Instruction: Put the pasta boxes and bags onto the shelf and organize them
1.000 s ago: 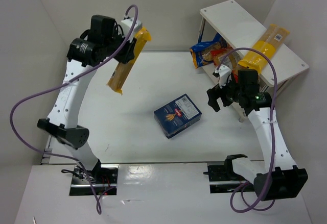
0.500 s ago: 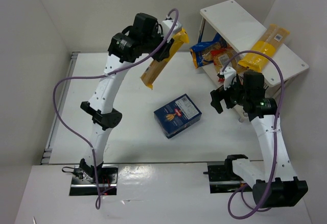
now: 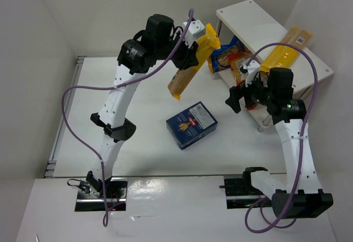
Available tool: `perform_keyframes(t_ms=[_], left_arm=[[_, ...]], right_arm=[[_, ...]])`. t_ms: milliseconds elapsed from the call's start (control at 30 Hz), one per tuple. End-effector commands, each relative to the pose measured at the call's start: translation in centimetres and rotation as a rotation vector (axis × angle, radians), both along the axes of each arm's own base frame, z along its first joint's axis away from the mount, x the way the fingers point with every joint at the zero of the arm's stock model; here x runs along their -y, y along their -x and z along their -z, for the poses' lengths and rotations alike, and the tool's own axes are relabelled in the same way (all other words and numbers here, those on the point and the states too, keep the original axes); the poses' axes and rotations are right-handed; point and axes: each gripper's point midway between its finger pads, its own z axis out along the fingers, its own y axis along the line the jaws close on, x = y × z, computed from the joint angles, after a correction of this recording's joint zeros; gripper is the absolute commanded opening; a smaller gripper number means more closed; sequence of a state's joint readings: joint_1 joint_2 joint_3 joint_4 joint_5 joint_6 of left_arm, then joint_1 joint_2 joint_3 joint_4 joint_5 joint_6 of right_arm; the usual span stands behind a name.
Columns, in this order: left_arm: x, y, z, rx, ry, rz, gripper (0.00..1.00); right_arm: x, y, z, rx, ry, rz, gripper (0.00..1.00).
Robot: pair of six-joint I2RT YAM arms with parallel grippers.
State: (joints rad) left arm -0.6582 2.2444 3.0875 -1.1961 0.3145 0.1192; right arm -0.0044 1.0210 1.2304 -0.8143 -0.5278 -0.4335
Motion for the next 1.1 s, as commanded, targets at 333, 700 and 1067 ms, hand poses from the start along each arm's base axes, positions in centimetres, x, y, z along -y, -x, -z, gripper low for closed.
perform_keyframes(t_ms=[333, 700, 1067], left_arm=[[0.0, 3.4, -7.9, 0.119, 0.199, 0.093, 0.0], [-2.3, 2.6, -1.2, 0.01, -0.056, 0.0, 0.0], [-4.4, 3.6, -1.0, 0.024, -0.132, -0.02, 0.0]], right_arm=[[-9.3, -1.9, -6.9, 0.096, -0.294, -0.386, 0.99], [-13.1, -2.8, -8.3, 0.125, -0.333, -0.639, 0.99], [-12.2, -4.6, -11.5, 0.179, -0.397, -0.708, 0.99]])
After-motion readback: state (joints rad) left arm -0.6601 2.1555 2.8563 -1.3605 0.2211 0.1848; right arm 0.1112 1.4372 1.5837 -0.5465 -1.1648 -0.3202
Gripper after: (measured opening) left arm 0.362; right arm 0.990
